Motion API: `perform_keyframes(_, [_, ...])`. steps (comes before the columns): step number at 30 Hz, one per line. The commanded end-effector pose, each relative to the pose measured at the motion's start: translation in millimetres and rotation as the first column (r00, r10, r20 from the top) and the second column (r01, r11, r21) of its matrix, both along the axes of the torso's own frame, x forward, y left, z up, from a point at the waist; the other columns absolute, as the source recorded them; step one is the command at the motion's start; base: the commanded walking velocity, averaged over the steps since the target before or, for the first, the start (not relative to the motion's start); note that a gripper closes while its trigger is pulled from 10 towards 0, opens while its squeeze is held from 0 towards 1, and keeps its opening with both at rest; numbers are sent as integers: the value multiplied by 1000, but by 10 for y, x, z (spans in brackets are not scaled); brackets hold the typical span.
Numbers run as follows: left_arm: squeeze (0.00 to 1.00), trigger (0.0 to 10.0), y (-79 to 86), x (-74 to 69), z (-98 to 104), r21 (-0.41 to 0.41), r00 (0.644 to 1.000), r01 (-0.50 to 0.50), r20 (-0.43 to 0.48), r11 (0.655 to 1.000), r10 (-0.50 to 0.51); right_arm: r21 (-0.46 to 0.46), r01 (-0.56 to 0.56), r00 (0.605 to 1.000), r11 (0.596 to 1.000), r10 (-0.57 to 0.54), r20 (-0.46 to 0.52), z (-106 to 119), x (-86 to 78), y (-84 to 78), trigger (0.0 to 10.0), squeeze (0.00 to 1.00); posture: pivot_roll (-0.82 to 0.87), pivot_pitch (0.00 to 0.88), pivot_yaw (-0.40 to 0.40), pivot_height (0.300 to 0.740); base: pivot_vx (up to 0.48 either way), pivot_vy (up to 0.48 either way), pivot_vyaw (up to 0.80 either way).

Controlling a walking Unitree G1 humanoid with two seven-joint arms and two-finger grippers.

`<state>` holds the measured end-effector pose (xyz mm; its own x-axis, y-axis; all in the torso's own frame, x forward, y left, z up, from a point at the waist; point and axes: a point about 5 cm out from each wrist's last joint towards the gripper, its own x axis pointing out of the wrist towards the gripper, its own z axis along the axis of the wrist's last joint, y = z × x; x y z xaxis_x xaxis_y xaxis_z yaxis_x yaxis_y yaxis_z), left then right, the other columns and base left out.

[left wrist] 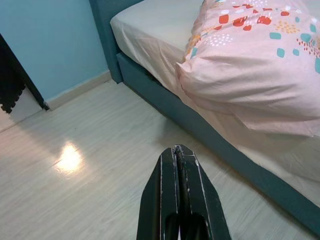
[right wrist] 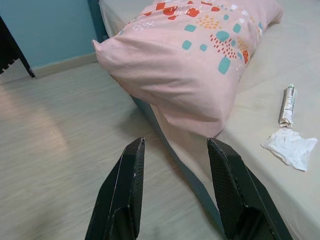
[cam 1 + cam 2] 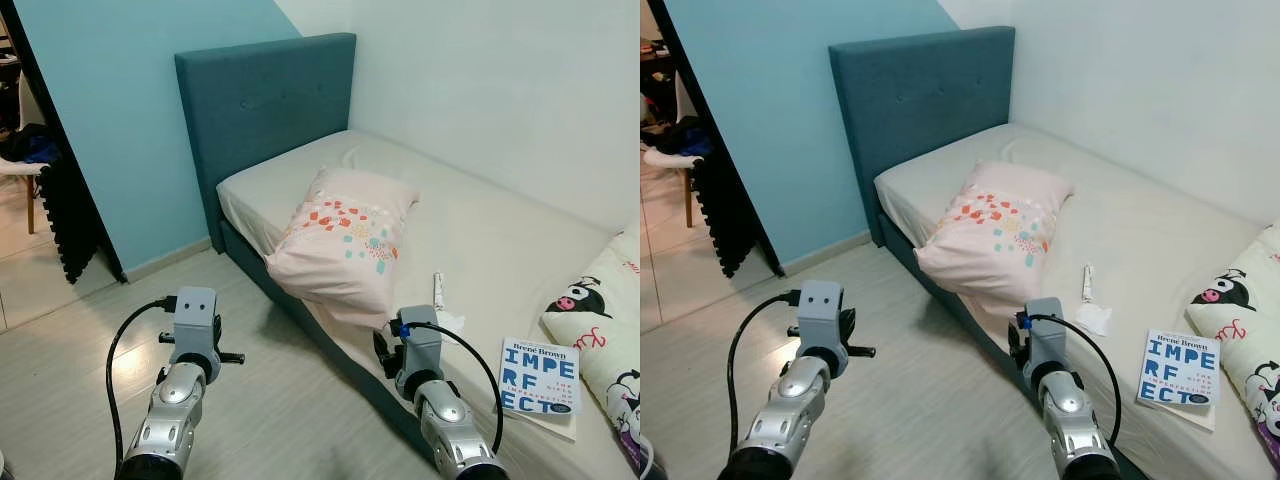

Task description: Clean up the room

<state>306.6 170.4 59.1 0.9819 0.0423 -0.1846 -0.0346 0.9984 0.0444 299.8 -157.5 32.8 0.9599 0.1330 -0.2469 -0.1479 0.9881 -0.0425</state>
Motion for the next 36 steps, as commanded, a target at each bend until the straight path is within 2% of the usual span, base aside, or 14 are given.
perform_keyframes(1, [0,10000,10,-4,12,6,1000,-1,2,1000,1,4,-19,1000,1000,19,0,6,18,51,10000,0,34,0,-43,740,0,0,0])
perform_keyframes(14, [0,10000,29,24,75,-13,999,-1,34,1000,1,17,-38,999,999,38,9,35,50,65,10000,0,41,0,-46,740,0,0,0])
perform_keyframes(18, [0,10000,30,27,88,-17,999,1,42,1000,0,30,-62,998,998,61,16,47,50,88,10000,0,39,0,-49,740,241,0,0])
perform_keyframes(23, [0,10000,32,32,101,-23,999,-2,49,1000,3,-7,-124,992,992,124,22,59,50,152,10000,0,42,0,-54,740,250,0,800])
perform_keyframes(36, [0,10000,53,42,132,-34,998,-16,60,999,18,-16,-203,979,979,203,7,34,37,262,10000,0,53,0,-60,740,270,0,0])
